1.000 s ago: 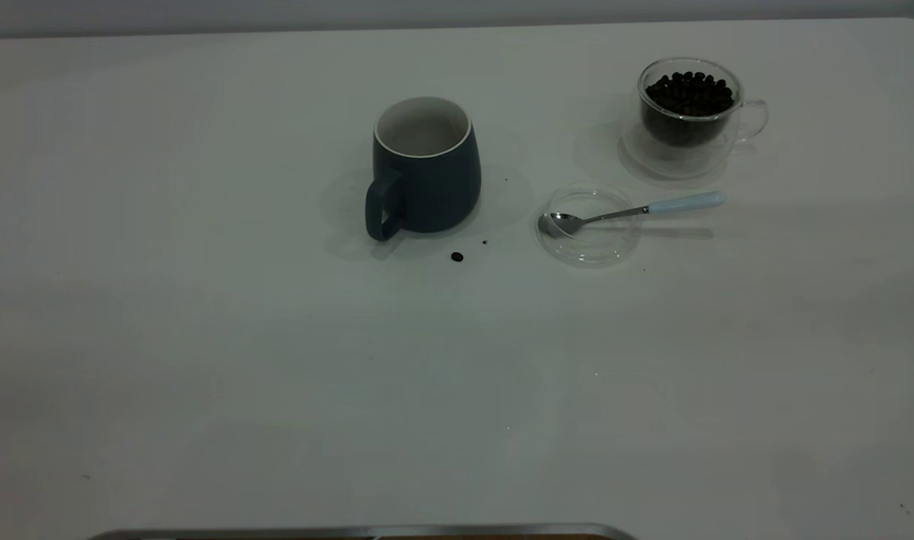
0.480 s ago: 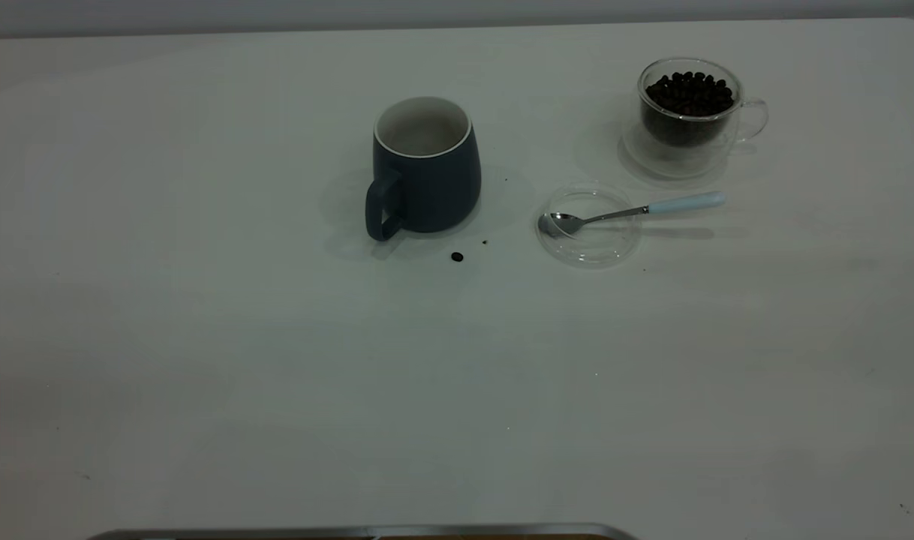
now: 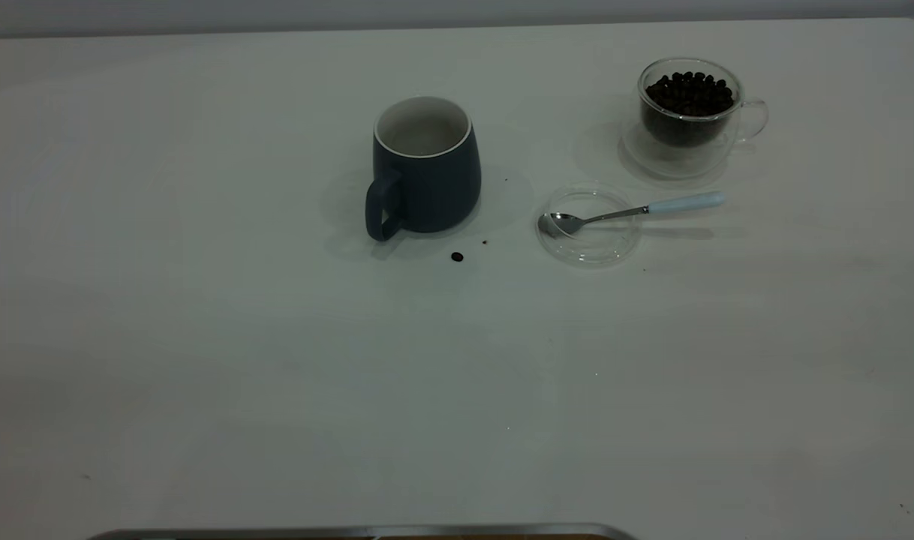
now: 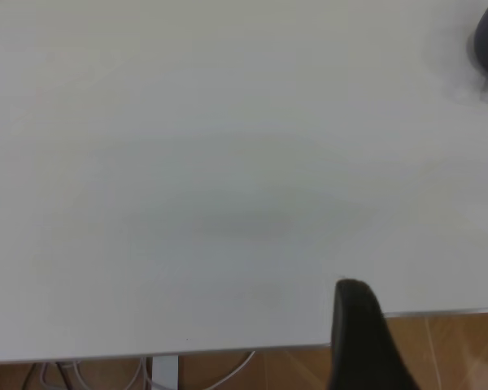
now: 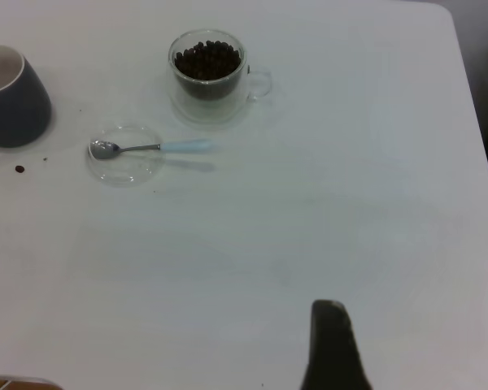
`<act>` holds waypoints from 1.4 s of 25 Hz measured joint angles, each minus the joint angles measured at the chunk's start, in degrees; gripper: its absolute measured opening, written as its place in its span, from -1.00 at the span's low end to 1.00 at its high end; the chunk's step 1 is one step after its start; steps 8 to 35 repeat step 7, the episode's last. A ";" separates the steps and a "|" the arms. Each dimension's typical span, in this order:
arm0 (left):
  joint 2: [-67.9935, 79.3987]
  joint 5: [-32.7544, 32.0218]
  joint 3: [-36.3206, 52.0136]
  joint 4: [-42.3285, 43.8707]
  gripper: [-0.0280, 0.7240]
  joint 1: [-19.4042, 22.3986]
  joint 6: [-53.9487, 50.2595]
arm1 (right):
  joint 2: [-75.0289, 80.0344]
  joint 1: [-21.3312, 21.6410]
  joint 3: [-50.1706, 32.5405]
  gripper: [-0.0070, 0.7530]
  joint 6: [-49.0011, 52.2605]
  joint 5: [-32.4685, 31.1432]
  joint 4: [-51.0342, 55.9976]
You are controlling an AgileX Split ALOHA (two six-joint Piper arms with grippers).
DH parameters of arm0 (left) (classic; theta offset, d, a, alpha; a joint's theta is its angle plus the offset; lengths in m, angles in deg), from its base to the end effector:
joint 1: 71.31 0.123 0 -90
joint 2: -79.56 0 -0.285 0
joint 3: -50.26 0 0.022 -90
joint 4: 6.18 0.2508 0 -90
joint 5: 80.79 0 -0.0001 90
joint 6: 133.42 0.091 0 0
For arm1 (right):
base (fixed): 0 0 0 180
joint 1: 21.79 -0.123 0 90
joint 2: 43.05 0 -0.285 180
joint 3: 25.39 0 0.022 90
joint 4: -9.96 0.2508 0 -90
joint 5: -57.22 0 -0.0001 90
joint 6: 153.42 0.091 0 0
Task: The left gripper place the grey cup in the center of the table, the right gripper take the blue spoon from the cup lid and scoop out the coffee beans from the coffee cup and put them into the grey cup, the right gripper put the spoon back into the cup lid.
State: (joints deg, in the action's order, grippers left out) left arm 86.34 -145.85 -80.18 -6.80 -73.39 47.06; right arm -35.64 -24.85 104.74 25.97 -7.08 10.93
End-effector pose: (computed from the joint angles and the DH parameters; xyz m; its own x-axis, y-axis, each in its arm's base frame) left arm -0.0089 -0.0006 0.2665 -0.5205 0.0227 -0.8536 0.0466 0.9989 -0.0019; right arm -0.0061 0.0011 0.2661 -0.5227 -0.0312 -0.8520 -0.0681 0.9977 0.0052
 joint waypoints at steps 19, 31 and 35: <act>0.00 0.00 0.00 0.00 0.34 0.00 -0.11 | 0.00 0.00 0.00 0.32 0.00 0.00 0.00; 0.00 0.00 0.00 0.00 0.34 0.00 -0.11 | 0.00 0.00 0.00 0.32 0.00 0.00 0.00; 0.00 0.00 0.00 0.00 0.34 0.00 -0.11 | 0.00 0.00 0.00 0.32 0.00 0.00 0.00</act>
